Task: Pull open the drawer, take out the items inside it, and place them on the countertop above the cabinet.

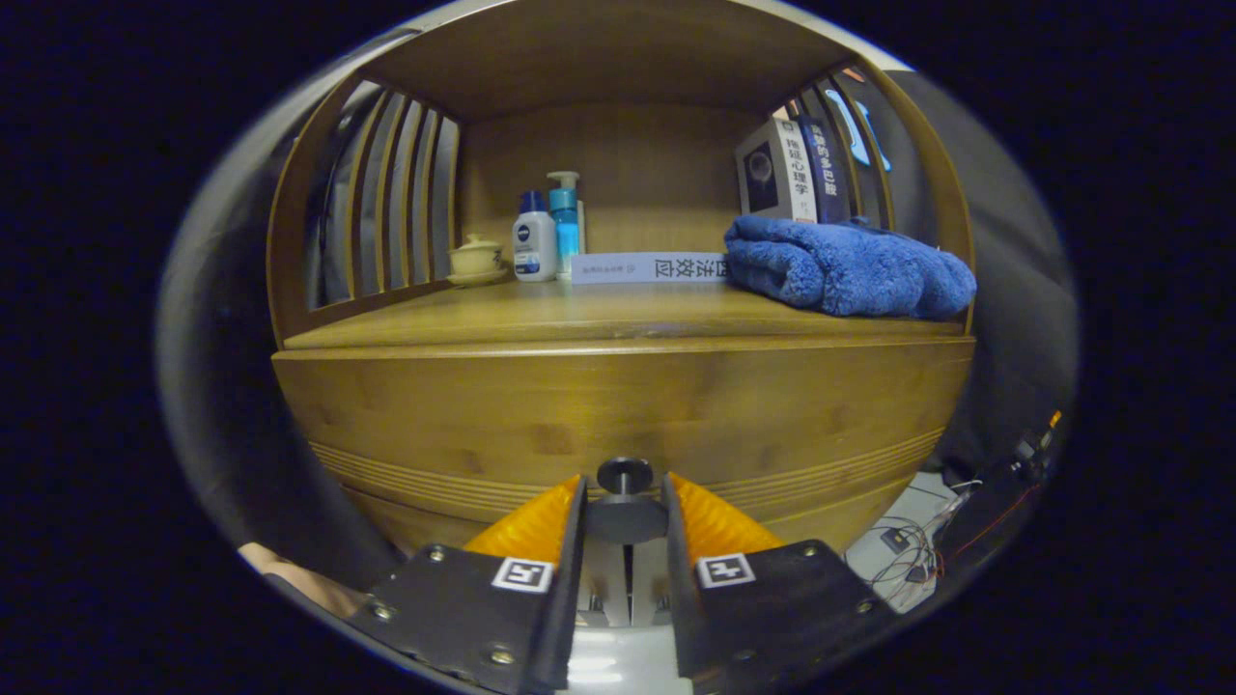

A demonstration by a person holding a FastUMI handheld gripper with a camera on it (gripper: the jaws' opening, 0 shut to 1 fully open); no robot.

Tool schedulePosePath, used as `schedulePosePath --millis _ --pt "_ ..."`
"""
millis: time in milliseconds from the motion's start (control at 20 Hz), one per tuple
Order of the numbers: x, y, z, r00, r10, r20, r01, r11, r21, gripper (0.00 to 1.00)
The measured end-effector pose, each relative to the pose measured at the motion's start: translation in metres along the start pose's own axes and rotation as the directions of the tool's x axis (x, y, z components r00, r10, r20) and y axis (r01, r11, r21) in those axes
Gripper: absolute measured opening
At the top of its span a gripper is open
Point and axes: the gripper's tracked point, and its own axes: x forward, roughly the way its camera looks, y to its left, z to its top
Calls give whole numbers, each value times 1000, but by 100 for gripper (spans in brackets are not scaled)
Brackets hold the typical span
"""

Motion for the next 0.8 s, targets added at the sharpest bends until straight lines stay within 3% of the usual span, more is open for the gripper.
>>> schedulePosePath --millis 100,150,800 --pt "7 -1 -1 1000 -6 -6 7 1000 28 37" --pt "0 0 -2 1000 -10 -8 10 1000 26 29" --pt "-68 -1 -22 998 -15 -56 17 999 31 29"
